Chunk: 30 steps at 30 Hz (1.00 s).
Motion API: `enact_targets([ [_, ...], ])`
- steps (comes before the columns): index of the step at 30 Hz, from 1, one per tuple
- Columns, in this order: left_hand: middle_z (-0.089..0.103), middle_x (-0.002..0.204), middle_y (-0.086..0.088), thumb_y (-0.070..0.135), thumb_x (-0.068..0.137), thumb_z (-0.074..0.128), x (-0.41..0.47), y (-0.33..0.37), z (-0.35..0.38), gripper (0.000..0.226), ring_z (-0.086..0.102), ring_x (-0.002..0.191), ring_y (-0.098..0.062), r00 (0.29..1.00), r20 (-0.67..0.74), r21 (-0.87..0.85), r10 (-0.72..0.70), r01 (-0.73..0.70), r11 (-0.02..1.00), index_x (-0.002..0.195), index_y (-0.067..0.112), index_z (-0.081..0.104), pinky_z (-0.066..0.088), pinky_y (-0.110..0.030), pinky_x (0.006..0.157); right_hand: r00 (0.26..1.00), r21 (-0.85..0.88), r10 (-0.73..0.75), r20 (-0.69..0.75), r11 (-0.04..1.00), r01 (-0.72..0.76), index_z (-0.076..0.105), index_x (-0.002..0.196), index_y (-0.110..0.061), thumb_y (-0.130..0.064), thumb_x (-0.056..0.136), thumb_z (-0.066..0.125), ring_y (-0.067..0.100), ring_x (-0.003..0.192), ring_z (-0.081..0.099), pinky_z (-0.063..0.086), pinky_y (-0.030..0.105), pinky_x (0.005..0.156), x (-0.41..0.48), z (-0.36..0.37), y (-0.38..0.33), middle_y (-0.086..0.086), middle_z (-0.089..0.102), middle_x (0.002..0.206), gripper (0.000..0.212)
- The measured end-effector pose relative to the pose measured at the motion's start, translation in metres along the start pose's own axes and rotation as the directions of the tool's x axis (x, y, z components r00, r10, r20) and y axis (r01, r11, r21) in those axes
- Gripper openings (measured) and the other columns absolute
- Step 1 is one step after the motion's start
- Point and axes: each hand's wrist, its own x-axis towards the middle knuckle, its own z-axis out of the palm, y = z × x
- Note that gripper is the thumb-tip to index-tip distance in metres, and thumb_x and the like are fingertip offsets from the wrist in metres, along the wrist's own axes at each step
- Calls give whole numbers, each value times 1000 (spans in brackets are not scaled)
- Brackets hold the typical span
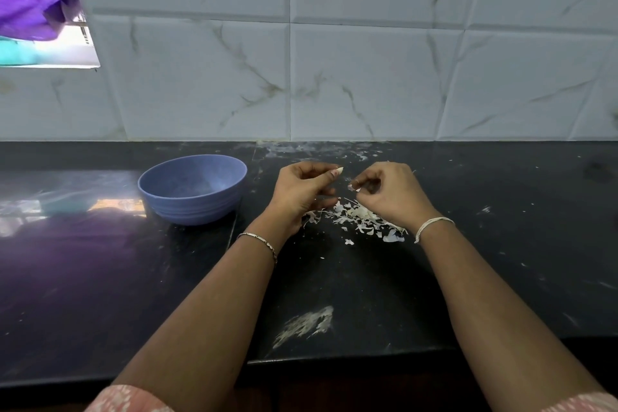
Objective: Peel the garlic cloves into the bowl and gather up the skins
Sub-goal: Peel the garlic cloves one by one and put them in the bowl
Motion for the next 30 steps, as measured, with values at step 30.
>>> enact_targets([
  [30, 68, 79, 7, 22, 85, 74, -31, 89, -75, 7, 65, 71, -11, 870, 54, 747, 490, -360, 559, 88, 16, 72, 50, -18, 68, 975, -267, -224, 9, 939, 218, 63, 112, -19, -18, 95, 58, 21, 92, 65, 55, 38, 74, -6, 14, -14, -2, 67, 106, 18],
])
